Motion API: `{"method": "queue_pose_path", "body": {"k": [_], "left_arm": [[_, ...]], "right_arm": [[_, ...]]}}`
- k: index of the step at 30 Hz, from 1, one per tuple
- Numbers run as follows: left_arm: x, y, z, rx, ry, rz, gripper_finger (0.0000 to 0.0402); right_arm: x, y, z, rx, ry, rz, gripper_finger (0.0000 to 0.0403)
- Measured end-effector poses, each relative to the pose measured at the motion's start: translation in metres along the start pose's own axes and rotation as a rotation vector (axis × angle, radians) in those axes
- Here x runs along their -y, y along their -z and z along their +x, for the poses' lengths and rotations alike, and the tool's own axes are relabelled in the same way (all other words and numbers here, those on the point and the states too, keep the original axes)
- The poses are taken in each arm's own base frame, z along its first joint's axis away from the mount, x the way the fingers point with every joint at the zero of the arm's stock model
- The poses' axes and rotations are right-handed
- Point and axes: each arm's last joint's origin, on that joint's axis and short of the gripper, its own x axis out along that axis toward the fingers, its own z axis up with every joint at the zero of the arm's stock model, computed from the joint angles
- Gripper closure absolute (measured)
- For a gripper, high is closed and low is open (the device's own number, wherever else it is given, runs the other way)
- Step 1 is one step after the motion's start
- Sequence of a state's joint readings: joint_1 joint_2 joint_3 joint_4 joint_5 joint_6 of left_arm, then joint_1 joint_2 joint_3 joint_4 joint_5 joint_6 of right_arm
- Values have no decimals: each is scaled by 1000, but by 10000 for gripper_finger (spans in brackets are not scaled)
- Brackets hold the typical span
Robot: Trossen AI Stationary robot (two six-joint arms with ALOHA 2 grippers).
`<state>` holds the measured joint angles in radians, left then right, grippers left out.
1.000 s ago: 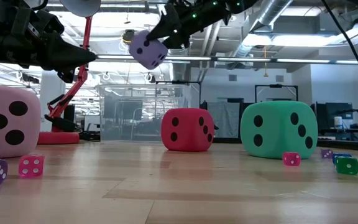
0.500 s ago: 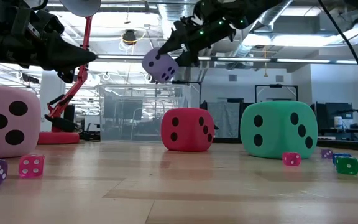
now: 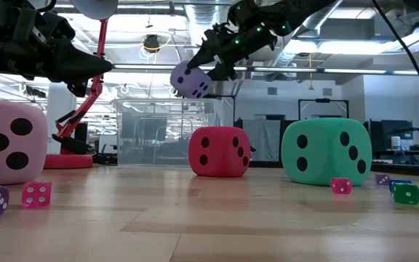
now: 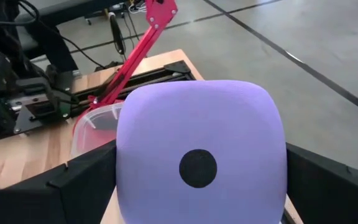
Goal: Pick & Place Dice
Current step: Put the large purple die into the transparent bin
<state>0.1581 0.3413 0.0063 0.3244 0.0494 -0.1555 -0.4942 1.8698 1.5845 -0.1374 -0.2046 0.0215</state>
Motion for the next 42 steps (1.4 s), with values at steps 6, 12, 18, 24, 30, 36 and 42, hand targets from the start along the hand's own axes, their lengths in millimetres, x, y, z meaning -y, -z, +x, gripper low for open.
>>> {"method": "queue_pose_path", "body": {"k": [6, 12, 18, 24, 30, 36, 42], "left_arm": [[0, 0, 0, 0, 0, 0, 390], [0, 0, 0, 0, 0, 0, 390], [0, 0, 0, -1, 0, 0, 390], [0, 0, 0, 0, 0, 0, 390], [0, 0, 0, 0, 0, 0, 390], [0, 0, 0, 0, 0, 0, 390], [0, 0, 0, 0, 0, 0, 390]], "right_arm": [[-9, 9, 1, -87, -22, -59, 3], [-17, 12, 2, -119, -44, -101, 3], [-23, 10, 4, -99, -57, -130, 3], [-22, 10, 4, -92, -54, -131, 3], [-23, 10, 4, -93, -56, -132, 3], [-26, 10, 4, -93, -62, -135, 3], [-27, 9, 4, -84, -64, -137, 3]]}}
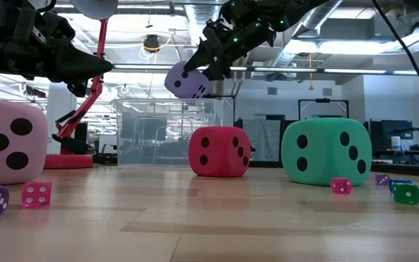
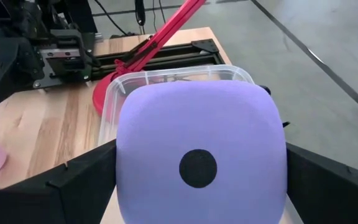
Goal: Pick & Place Dice
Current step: Put the large purple die into the transparent bin
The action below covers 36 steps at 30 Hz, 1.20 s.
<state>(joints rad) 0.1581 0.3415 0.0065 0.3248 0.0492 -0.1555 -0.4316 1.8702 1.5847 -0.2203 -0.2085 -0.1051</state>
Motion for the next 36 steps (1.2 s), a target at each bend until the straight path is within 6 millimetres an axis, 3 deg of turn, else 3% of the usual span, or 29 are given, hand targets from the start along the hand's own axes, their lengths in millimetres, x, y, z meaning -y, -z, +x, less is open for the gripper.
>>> {"method": "queue_pose_path", "body": {"k": [18, 21, 24, 28, 36], "left_arm": [[3, -20, -2, 204, 30, 14, 390], [1, -18, 0, 189, -28, 47, 390], [-5, -14, 3, 166, -207, 31, 392], [-10, -10, 12, 92, -380, 15, 400], [-13, -44, 50, 17, -429, 98, 401]], "right_arm": [[0, 0, 0, -3, 0, 1, 3], [0, 0, 0, -3, 0, 1, 3], [0, 0, 0, -3, 0, 1, 3], [0, 0, 0, -3, 0, -7, 3], [0, 3, 0, -26, -2, -5, 3]]}}
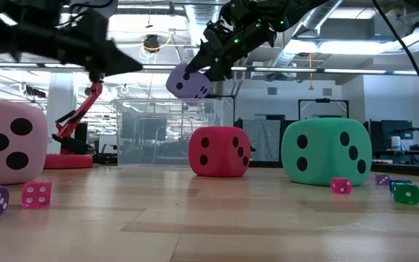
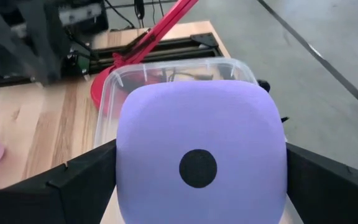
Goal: Pick & Place Dice
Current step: Put the large purple die into the transparent bin
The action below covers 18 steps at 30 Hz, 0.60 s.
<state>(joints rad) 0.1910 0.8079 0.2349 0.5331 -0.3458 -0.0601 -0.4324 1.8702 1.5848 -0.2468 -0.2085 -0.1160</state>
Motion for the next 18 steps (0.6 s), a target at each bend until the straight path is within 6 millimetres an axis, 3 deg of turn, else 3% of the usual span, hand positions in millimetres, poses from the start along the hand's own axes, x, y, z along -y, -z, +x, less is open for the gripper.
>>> {"method": "queue_pose_path", "body": {"k": [5, 18], "left_arm": [[-4, -20, 24, -19, -49, 56, 401], [-15, -59, 73, -50, 77, 69, 401]], "right_arm": [[-1, 6, 0, -61, -8, -30, 3], [15, 8, -4, -67, 45, -98, 3]]}}
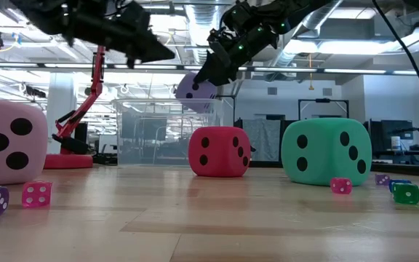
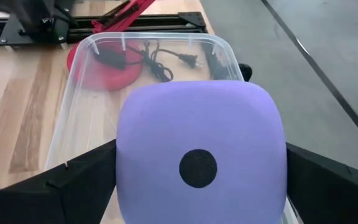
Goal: Pick & Place Dice
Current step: Put the large purple die into the transparent bin
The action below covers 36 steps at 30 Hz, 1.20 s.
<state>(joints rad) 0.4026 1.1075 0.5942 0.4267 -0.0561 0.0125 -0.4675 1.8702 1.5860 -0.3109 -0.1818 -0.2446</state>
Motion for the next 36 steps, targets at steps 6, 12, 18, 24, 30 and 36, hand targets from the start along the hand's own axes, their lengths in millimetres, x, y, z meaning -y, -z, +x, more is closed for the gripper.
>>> {"method": "queue_pose_path", "body": {"k": [6, 12, 18, 24, 30, 36], "left_arm": [[-1, -13, 33, -16, -6, 50, 401], [-1, -26, 54, -52, -7, 52, 401], [-2, -22, 70, -136, -14, 14, 401], [-6, -20, 78, -151, -43, 14, 401], [-10, -19, 77, -168, -84, 16, 401], [-10, -13, 75, -245, -107, 20, 401]], "right_arm": [[0, 0, 0, 0, 0, -1, 3], [-1, 1, 0, -10, -4, 0, 3], [-4, 1, 1, -16, -11, -5, 3], [-13, -1, 2, -14, -31, -41, 3], [-15, -3, 2, -3, -32, -66, 3], [-14, -4, 3, 15, -26, -76, 3]]}}
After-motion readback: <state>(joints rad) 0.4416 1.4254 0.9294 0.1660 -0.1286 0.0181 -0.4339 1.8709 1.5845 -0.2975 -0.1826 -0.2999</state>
